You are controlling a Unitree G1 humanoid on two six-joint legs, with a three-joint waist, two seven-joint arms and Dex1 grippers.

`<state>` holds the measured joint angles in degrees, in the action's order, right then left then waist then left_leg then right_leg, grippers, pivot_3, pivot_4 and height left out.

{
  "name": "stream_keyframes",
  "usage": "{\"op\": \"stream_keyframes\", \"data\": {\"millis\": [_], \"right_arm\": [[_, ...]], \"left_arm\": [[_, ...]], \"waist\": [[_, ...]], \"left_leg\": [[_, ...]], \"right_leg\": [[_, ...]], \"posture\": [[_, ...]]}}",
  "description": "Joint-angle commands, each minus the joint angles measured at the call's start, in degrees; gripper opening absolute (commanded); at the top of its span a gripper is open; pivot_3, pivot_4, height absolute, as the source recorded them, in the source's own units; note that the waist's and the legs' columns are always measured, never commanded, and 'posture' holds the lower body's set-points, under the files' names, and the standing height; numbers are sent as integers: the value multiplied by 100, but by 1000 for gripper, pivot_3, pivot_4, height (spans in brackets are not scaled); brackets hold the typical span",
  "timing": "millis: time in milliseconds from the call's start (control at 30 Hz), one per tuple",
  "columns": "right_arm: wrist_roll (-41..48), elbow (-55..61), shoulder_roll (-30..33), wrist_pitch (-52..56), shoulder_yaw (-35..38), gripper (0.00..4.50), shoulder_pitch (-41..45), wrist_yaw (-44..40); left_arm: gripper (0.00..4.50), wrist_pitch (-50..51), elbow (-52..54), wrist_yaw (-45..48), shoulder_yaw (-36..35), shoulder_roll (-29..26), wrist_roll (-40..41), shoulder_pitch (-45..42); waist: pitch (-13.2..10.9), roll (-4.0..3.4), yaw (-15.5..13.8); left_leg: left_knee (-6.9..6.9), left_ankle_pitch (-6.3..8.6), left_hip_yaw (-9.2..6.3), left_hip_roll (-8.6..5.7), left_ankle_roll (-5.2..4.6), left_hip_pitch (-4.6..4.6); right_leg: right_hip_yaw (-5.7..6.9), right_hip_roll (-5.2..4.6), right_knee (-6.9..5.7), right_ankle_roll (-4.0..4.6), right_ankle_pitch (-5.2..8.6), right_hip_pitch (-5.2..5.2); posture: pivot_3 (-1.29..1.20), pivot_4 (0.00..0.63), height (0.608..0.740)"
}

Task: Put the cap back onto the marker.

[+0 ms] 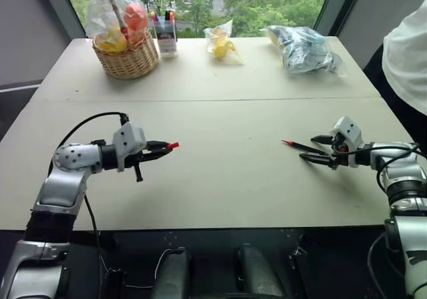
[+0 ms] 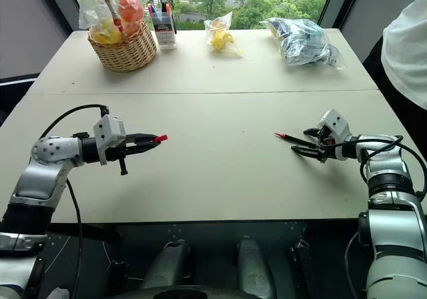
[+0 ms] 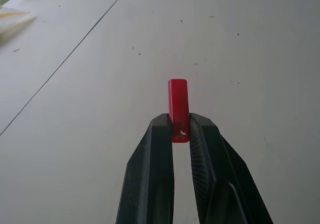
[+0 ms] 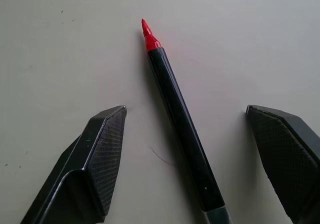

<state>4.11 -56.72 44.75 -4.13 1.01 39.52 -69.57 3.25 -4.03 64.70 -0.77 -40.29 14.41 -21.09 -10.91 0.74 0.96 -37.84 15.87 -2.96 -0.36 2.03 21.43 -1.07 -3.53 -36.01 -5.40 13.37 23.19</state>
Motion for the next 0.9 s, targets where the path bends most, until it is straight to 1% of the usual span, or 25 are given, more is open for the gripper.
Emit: {"op": "stream_keyframes", "data": {"millis": [33,133,167,200,367,500,733,900], "right_arm": [[-154,-12,-82,181,-166,2665,-315,-73],[-128,128,-89,229,-147,1104,-400,-60],[-117,179,-91,247,-141,649,-433,-53],[-107,214,-89,262,-139,59,-453,-48],[-84,457,-62,286,-129,18,-580,-1],[-203,856,-13,-21,-204,18,-553,131],[-452,2177,-34,-330,-459,18,-338,311],[-504,3242,-55,-375,-705,18,-228,207]], "left_arm": [[329,-88,9,9,-3,-8,32,-187],[329,-102,-47,25,11,-4,26,-246],[329,-110,-65,32,12,-5,26,-256],[329,-114,-79,35,15,-4,24,-268],[329,-183,-191,76,20,26,51,-325],[329,-408,-415,219,84,118,49,-454],[329,-1365,-1640,437,329,413,-259,-1103],[329,-2073,-2419,716,543,683,-401,-1595]], "waist": [[2,4,3],[8,13,3],[8,13,4],[8,13,4],[9,15,1],[9,15,1],[-2,-3,49],[-7,-10,2]], "left_leg": [[0,0,0,0,0,-2],[-2,0,1,0,0,-4],[-3,0,1,0,0,-5],[-3,0,1,0,0,-6],[-3,0,1,1,0,-6],[-4,0,1,1,0,-6],[-2,0,10,5,0,2],[-2,0,14,4,0,13]], "right_leg": [[0,0,0,0,0,-2],[-1,0,0,3,2,-5],[-1,0,0,4,2,-6],[-1,0,0,4,2,-8],[-1,0,0,5,3,-8],[-1,0,0,5,2,-7],[-8,9,-8,-10,-6,15],[-11,8,-10,-12,-7,26]], "posture": [[0,150,740],[0,150,740],[0,150,740],[0,150,740],[0,150,740],[0,150,740],[0,150,740],[0,150,740]]}}
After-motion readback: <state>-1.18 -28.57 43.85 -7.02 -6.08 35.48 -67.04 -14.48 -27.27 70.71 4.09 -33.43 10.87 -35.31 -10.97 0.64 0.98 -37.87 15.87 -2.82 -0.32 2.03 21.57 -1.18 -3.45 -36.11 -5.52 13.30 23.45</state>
